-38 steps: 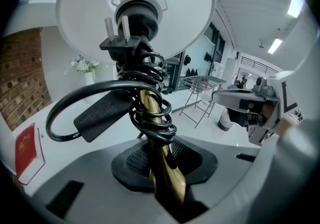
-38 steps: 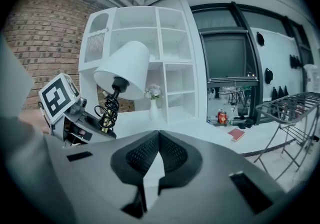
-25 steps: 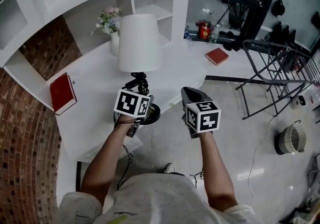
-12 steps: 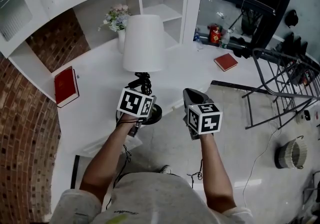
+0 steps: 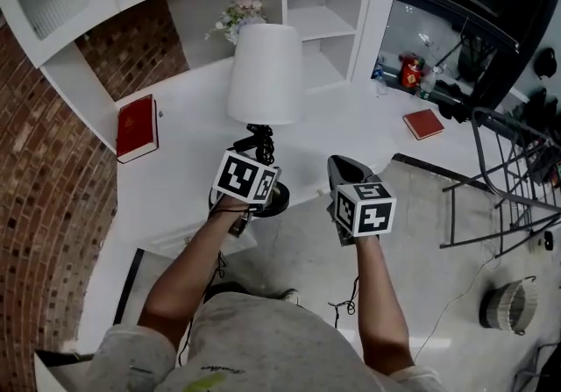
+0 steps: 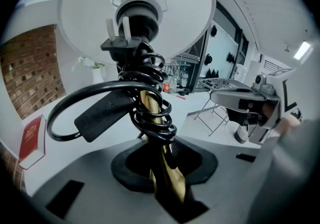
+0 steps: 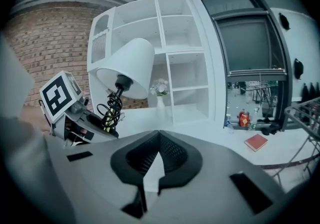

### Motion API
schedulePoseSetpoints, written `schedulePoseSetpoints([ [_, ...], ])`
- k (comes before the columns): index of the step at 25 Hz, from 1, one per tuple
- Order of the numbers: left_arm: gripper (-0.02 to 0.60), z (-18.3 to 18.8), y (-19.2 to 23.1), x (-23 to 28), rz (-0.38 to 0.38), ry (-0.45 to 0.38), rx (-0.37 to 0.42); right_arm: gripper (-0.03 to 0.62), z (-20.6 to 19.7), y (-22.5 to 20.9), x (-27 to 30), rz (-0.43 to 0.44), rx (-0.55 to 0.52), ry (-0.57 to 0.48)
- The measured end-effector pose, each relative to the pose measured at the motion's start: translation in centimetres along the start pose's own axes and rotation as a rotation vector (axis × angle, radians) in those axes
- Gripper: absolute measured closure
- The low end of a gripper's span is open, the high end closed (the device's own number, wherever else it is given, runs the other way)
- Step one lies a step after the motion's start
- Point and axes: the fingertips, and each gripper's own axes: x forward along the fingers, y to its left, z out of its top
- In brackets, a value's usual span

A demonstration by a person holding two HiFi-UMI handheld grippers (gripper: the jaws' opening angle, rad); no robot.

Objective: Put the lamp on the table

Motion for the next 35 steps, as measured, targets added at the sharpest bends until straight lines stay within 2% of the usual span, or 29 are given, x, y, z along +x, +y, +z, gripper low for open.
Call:
schedulePoseSetpoints([
  [6,0.480,-1.0,2.2,-1.3,0.056,0.005,-0.035,0.589,0.5,2.6,2.4,0.109,-0.023,-0.006],
  [11,0.480,-2.0,4.9,-2.8,0.105,0.000,-0.061,0.589,0.8,5.1,4.5,0.160,-0.034,0.011],
  [19,0.480,-4.0,9.5,-4.7,0.143,-0.008,-0.121,0.589,1.5,10.4,8.1,0.258,-0.085,0.035],
  [26,0.480,-4.8,14.6,-5.2,0.145,-0.006,-0.121,0.589,2.4,14.9,12.3,0.287,-0.141,0.045],
  [35,0.480,-3.9,20.9,-4.5,0.120,-0.008,-0.117,0.589,4.5,17.6,17.9,0.254,-0.138,0.042],
])
